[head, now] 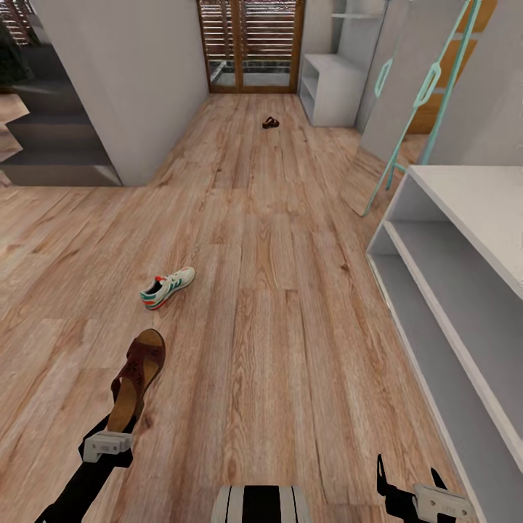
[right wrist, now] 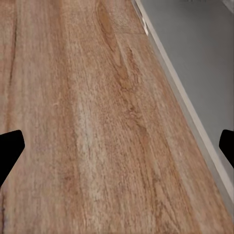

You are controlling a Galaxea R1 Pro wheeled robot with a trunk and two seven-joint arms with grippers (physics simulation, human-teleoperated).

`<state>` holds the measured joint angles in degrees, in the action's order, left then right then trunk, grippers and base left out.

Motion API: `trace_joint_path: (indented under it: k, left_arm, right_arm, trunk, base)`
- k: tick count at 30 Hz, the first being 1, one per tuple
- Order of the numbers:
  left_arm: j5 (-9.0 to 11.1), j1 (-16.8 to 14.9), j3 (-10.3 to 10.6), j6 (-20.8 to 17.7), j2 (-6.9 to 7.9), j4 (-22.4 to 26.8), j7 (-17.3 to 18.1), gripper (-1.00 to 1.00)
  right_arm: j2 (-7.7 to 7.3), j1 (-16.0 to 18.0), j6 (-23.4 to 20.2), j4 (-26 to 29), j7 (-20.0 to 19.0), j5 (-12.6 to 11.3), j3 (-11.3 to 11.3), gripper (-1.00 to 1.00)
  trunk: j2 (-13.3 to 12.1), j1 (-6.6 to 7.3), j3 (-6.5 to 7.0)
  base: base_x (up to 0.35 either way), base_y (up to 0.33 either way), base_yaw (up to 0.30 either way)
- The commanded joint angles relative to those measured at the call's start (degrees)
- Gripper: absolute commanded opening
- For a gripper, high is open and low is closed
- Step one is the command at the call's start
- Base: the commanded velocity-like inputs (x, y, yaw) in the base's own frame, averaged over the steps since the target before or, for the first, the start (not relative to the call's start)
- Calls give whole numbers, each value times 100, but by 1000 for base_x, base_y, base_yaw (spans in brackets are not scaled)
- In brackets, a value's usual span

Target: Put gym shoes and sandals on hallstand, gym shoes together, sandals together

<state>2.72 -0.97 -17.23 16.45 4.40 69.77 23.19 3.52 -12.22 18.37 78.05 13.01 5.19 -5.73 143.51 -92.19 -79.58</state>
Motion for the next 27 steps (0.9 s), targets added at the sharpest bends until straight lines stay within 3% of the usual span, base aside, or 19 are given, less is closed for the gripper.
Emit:
trace_joint_path:
  k: [1,11,18,22,27]
  left_arm:
    - [-21,0,3,8,0,6,-5,-100]
    - [-6,0,16,2,0,88,-16,-100]
    - [4,-34,23,-63,-2,454,-32,-100]
    - [7,-56,29,-206,-18,849,-41,-100]
    - [4,-173,33,-702,-49,1305,-43,-100]
  right_arm:
    - [0,0,0,0,0,0,0,100]
    - [0,0,0,0,0,0,2,100]
    - [0,0,0,0,0,48,2,100]
    - [4,0,0,5,0,84,4,100]
    - [7,0,0,12,0,107,3,100]
  trunk:
    - [0,0,9]
    - [0,0,98]
    - [0,0,160]
    - [0,0,187]
    - [0,0,205]
  base:
    - [0,0,0]
    - [0,0,0]
    - [0,0,0]
    - [0,0,0]
    - [0,0,0]
